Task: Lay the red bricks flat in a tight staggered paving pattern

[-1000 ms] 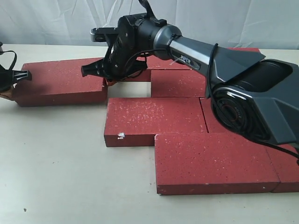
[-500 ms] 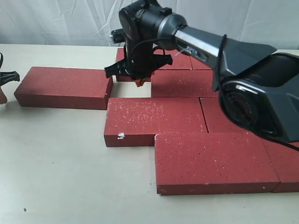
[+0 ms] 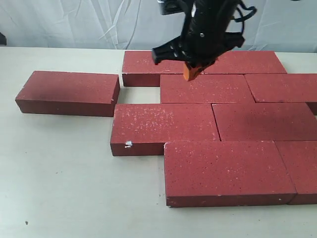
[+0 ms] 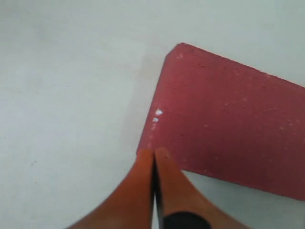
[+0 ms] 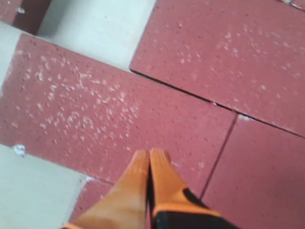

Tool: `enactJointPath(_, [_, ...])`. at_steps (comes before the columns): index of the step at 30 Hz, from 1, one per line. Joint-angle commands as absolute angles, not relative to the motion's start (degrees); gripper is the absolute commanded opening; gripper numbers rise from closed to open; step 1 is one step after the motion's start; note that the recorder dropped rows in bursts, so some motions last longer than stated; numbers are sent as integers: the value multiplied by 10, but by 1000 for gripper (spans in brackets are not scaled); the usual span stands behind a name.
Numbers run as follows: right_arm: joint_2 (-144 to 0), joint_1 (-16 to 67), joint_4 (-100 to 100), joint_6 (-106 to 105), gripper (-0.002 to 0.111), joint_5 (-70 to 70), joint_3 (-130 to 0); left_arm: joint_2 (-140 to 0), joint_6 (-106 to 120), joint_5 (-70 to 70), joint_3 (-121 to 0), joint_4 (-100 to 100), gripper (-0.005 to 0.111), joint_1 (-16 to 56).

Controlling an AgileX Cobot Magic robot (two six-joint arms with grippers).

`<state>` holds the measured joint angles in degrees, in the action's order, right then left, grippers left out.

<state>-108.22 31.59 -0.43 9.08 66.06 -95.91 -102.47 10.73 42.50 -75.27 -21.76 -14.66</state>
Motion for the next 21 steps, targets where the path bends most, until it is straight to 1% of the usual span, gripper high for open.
enactJointPath(1, [-944, 274, -7, 76, -1, 577, -810, -976, 126, 411, -728, -233, 0, -95])
enactJointPath(3, [-898, 212, 44, 51, -1, 536, -749, -970, 132, 409, -726, -228, 0, -60])
enactJointPath(4, [-879, 165, 102, 17, -1, 512, -720, -970, 142, 402, -726, -223, 0, -40])
enactJointPath(7, [-871, 104, 192, -57, -1, 483, -681, -970, 141, 369, -726, -196, 0, -19])
enactJointPath(11, [-872, 91, 237, -82, -1, 435, -651, -979, 139, 320, -726, -148, 0, -21])
enactJointPath(21, [-871, 93, 288, -109, -1, 442, -651, -1082, 124, 278, -745, -122, 0, -71])
